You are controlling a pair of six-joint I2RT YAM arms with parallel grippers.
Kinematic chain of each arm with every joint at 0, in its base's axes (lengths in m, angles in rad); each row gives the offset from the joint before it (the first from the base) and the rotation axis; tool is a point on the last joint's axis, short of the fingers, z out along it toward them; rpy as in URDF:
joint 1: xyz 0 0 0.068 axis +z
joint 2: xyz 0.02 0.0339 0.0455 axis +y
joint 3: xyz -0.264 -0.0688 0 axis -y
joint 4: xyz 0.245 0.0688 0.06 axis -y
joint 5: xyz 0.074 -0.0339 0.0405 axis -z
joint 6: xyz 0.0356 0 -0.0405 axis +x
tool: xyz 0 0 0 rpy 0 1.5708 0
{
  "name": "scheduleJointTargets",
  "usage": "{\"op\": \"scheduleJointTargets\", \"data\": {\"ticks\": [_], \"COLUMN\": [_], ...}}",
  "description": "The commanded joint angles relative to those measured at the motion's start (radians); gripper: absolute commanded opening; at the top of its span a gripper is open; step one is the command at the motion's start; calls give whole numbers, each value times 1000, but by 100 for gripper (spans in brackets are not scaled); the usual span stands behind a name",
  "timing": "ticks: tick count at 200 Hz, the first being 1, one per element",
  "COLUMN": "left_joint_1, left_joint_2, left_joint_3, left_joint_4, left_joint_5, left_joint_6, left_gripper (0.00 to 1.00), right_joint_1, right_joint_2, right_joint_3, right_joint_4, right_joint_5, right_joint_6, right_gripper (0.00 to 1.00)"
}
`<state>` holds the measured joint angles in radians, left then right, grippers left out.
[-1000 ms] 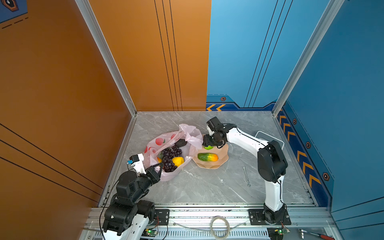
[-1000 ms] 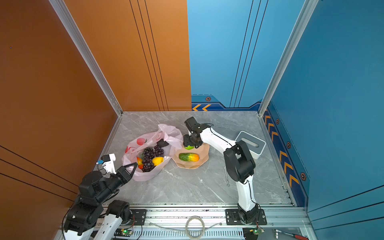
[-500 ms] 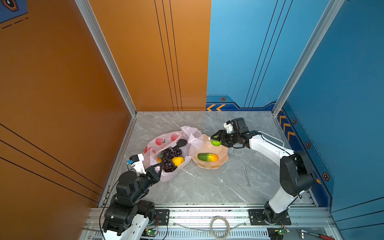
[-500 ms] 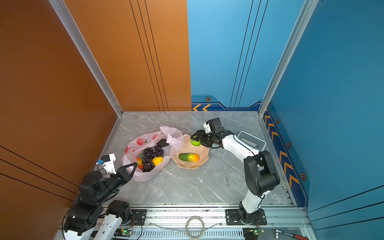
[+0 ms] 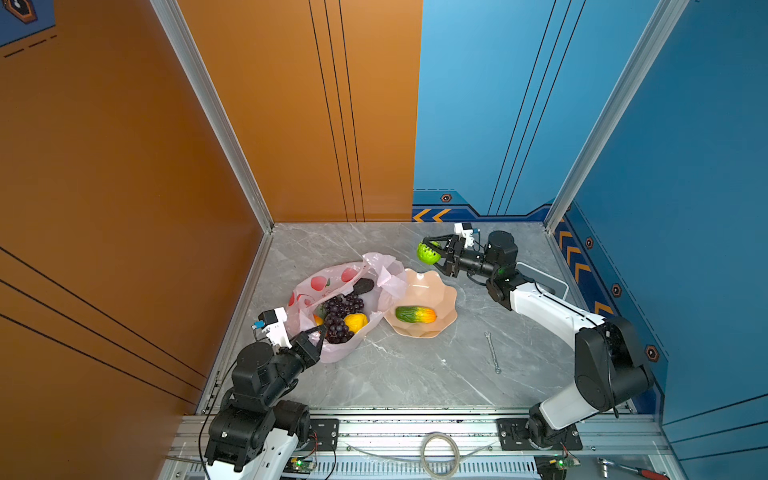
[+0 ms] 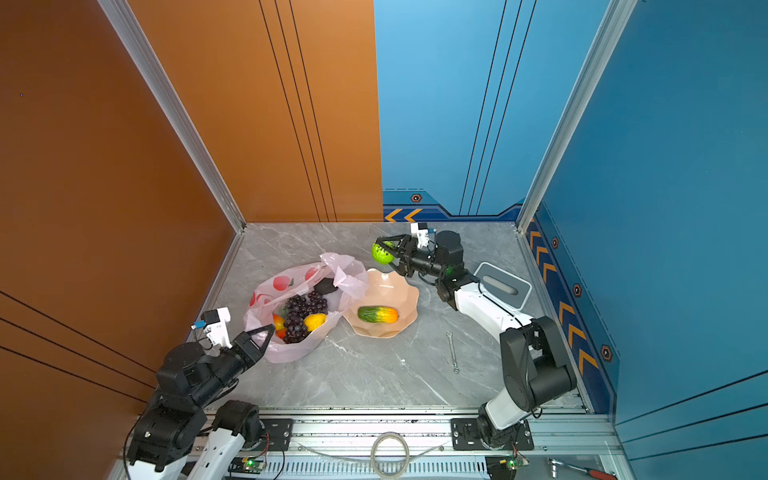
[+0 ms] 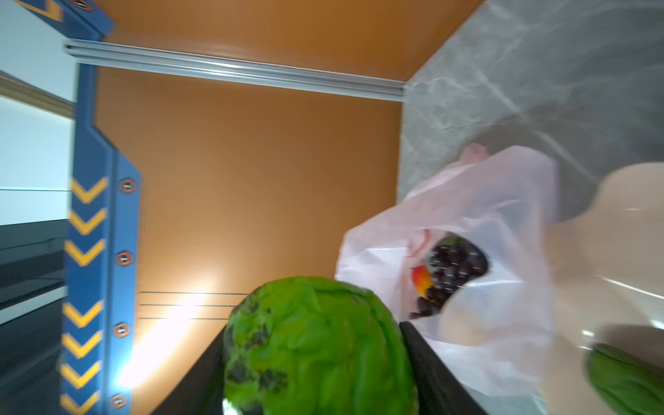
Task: Place the fruits into the plastic bag
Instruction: 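Carry the green bumpy fruit toward the left gripper over the bag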
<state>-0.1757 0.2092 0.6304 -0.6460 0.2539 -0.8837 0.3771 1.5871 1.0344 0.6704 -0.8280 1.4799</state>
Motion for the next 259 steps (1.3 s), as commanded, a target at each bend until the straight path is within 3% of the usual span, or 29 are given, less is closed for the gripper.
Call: {"op": "scheduleJointTargets", "data": {"ticks": [1,27,110,167,189,207,238,259], "left_joint_1": [9,9,8,9,9,9,10,9], "left_joint_2": [-13,-15,-24,-22,-17,-16,-18,-21], "left_joint_3": [1,-1,-1,0,1,1,2,2], "left_joint_4": [23,23,20,19,20,22,25,25], "left_joint_5": [1,0,6,4,4,3,6,6], "left_joint_6": [-3,-4,-6,-4,-4,-6,-9,-11], "left_gripper": [0,0,0,0,0,0,0,0], "right_joint_1": [46,108,277,318,358,384,464,513], "right_joint_2": [50,95,304,324,276,230,225,271], "right_joint_3": [22,65,200,211,227,275,480,605], "right_joint_4": [337,366,254,70,-121,-404,-977,-1178], "right_joint_5": [-22,-5,12,24,43,91,306,444], "right_joint_6": [238,256,149,-22,-179,-370,-764,-885], "right_gripper": [62,62,59,58,59,59,59,59]}}
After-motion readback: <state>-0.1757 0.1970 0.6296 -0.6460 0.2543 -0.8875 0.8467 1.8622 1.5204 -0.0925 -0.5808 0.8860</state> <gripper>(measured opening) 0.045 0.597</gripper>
